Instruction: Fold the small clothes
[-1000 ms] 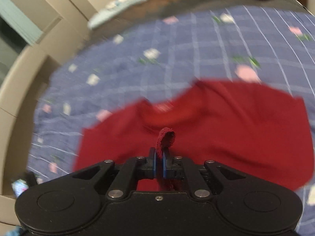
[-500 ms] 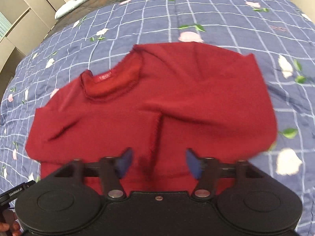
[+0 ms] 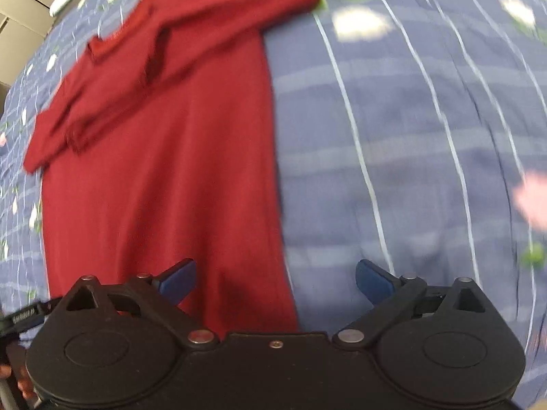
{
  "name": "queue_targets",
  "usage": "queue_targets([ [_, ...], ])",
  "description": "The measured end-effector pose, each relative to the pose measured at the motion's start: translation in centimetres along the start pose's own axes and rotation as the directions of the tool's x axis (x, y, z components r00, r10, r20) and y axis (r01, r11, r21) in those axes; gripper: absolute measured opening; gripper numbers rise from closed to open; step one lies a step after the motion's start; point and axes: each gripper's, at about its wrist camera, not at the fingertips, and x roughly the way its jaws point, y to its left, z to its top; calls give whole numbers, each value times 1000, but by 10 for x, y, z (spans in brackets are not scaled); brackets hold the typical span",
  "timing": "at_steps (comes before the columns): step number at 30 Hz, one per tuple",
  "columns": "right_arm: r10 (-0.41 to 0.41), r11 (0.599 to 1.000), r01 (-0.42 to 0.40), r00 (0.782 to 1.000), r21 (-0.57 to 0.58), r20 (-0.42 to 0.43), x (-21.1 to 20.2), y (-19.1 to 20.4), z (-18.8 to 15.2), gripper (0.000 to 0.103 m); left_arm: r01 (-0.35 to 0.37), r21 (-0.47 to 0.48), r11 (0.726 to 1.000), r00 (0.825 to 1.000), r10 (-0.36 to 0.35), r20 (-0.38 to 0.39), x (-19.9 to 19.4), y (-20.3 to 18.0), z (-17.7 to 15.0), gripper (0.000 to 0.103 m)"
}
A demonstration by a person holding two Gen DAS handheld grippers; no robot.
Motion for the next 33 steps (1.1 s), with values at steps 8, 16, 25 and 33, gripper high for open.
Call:
queue_targets([
  [8, 68, 997, -67, 998, 48, -15, -6, -4, -50, 91, 28, 6, 1000, 994, -27, -108, -8, 0, -39, 101],
  [16, -36, 998, 36, 999, -46, 3, -6, 26, -75, 37, 134, -5, 991, 980, -134, -150, -13, -1, -53, 55],
  [25, -56, 997, 61, 991, -38, 119, -60, 1, -106, 6, 145, 60, 988, 988, -141, -59, -55, 3, -69, 4],
  [33, -29, 995, 47, 980, -87, 196, -94, 7, -131, 6, 140, 112, 984, 988, -146, 52, -104, 15, -90, 4],
])
